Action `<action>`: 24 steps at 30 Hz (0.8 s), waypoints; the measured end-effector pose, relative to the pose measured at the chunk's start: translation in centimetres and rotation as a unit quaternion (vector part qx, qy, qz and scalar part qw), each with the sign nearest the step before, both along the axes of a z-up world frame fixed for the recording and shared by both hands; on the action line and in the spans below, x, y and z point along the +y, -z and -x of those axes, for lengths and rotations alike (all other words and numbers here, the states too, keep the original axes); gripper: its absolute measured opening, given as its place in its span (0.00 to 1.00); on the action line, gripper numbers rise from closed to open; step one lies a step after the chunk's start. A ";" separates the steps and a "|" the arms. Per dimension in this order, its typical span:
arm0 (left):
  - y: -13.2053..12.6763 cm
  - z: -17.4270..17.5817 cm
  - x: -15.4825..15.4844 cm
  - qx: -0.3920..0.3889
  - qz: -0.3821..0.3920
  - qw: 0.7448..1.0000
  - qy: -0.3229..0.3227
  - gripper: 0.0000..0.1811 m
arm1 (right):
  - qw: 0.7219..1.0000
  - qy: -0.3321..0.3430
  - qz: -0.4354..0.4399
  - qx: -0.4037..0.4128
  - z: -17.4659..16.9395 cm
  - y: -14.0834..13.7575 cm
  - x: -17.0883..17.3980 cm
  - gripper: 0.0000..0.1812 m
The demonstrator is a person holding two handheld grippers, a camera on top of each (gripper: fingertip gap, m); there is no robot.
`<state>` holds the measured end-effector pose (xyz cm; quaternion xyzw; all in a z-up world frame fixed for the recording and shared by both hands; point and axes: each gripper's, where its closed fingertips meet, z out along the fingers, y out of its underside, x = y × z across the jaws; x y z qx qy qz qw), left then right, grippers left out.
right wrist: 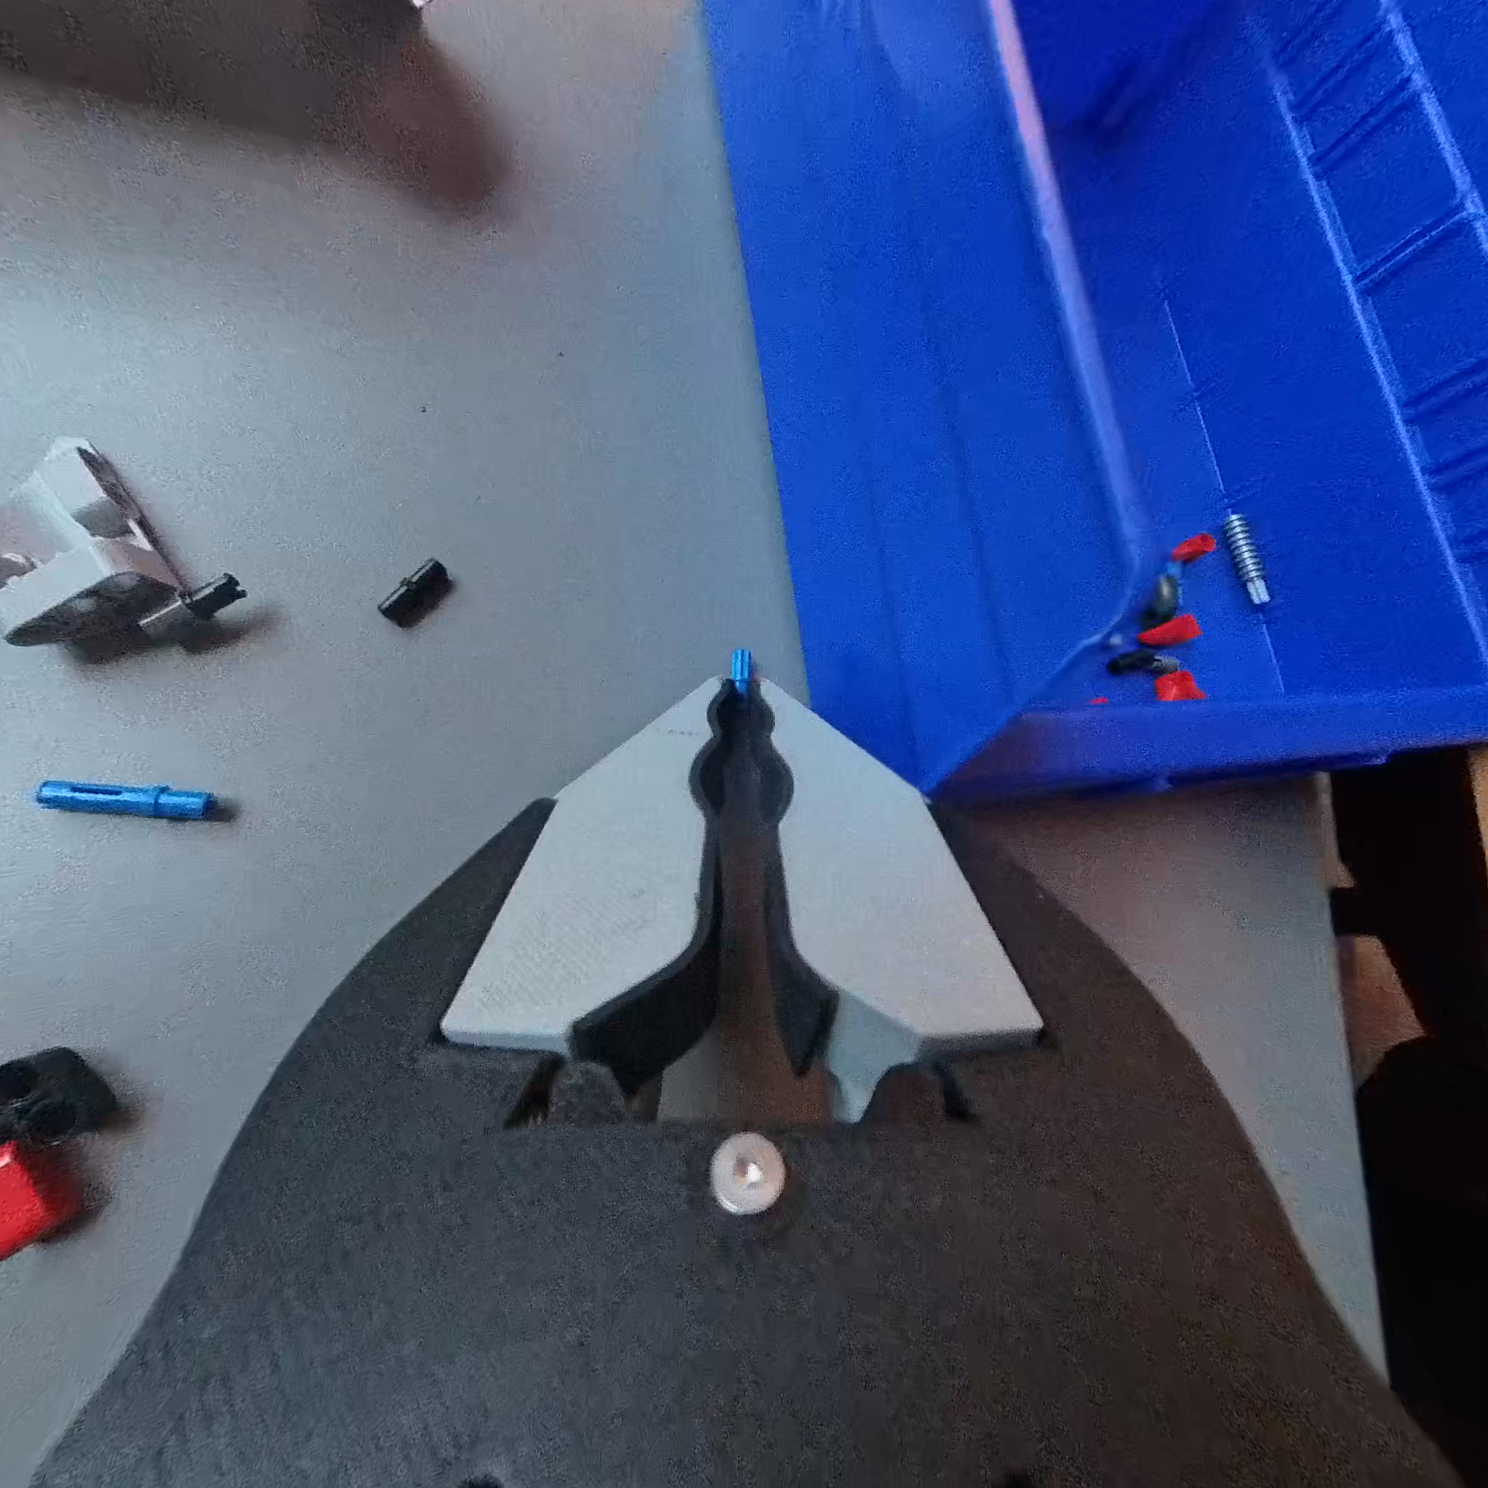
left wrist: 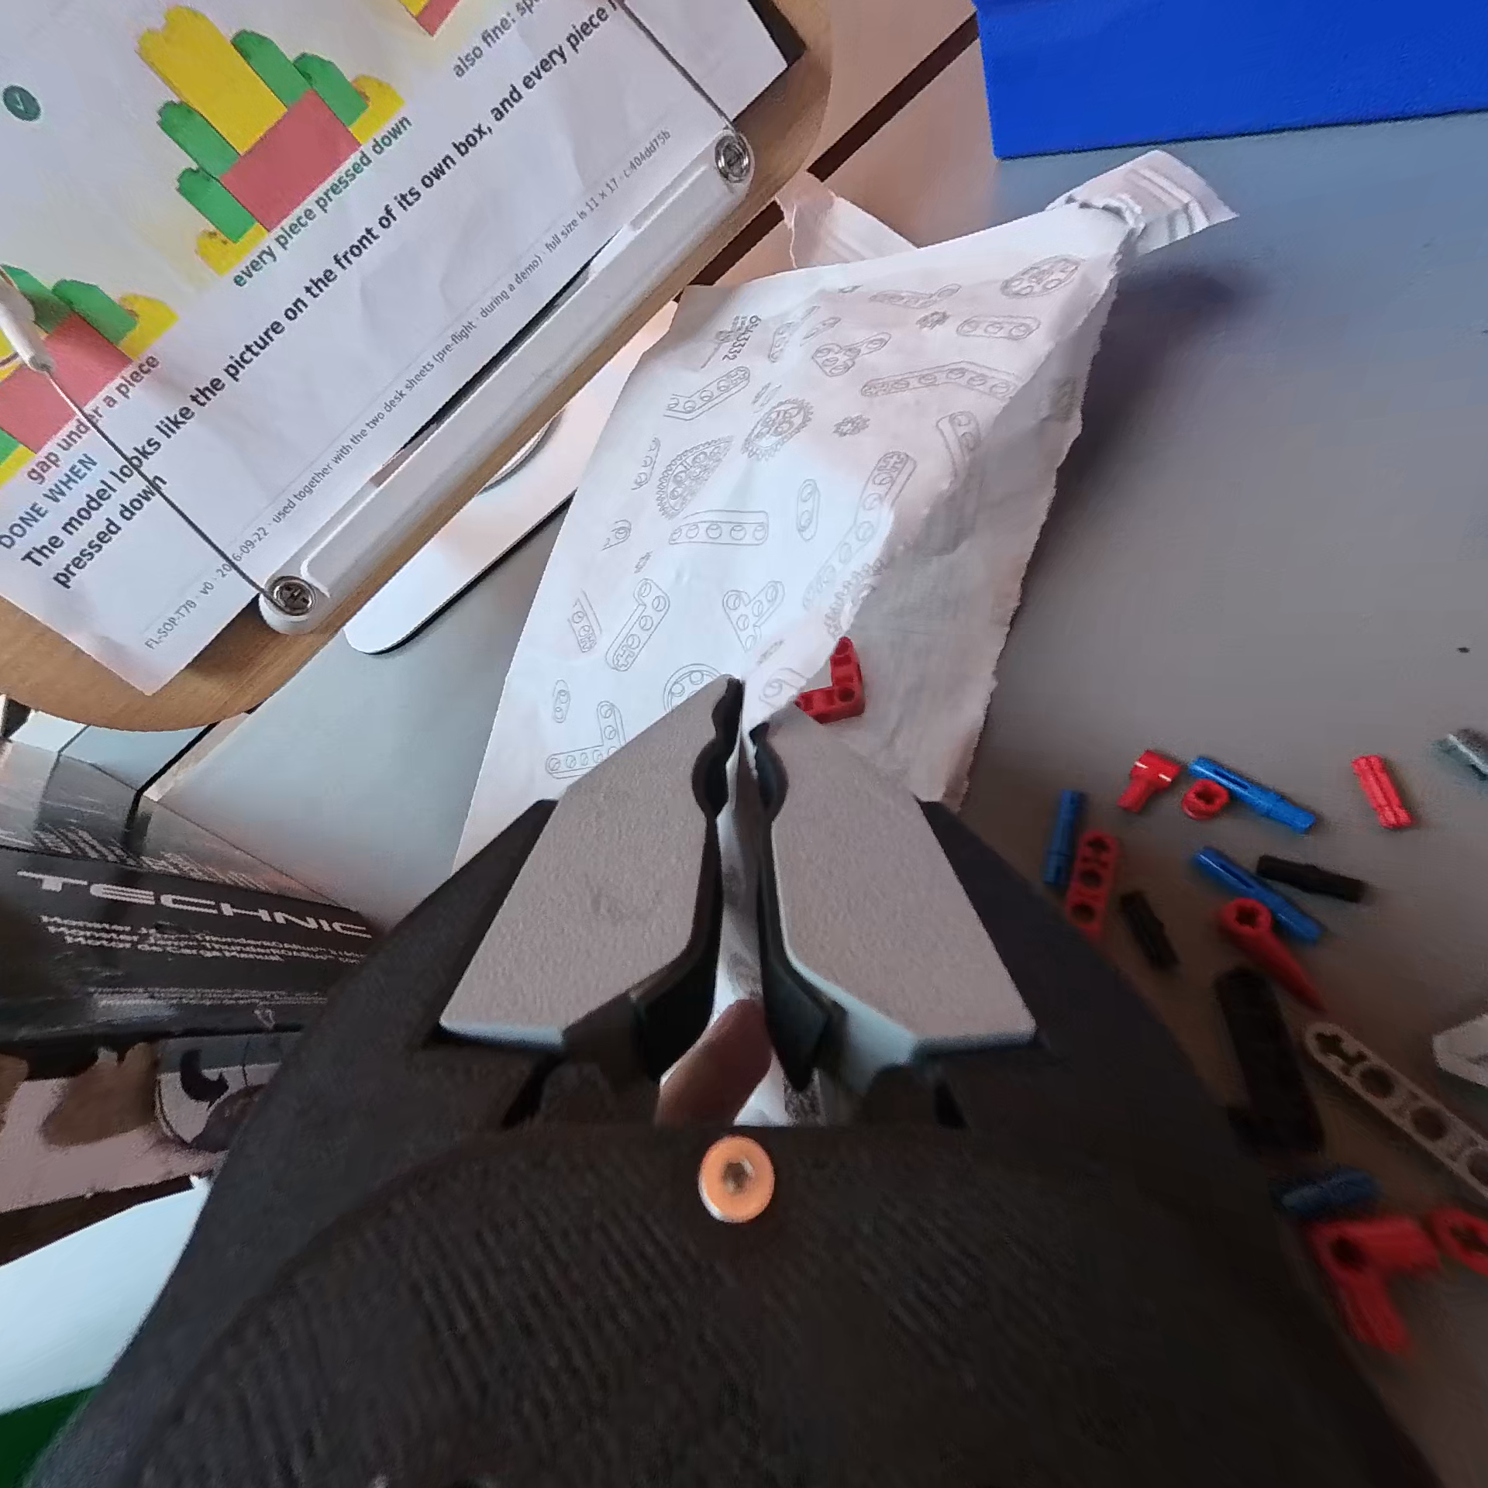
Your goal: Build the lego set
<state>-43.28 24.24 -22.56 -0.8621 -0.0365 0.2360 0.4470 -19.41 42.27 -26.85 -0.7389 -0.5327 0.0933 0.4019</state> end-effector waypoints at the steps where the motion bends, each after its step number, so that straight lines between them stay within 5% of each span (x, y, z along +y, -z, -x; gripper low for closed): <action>1: 0.0 -0.1 0.0 -0.001 0.000 1.000 0.001 0.00 | 1.000 0.000 0.023 0.013 0.1 0.0 -0.2 0.00; 6: 0.0 -0.3 0.1 -0.003 0.001 1.000 0.006 0.00 | 0.957 -0.077 0.258 0.106 1.6 -0.1 -5.2 0.00; 13: 0.0 -0.4 0.1 -0.010 0.000 1.000 0.008 0.00 | 0.977 -0.118 0.148 0.098 1.0 -3.4 -5.5 0.08; 20: 0.3 -0.5 0.2 -0.005 0.009 1.000 0.010 0.00 | 0.980 -0.112 0.157 0.048 1.9 -0.4 -6.2 0.16; 24: 0.4 -0.6 0.2 -0.005 0.010 1.000 0.011 0.00 | 0.987 -0.117 0.110 0.028 2.4 0.1 -5.6 0.02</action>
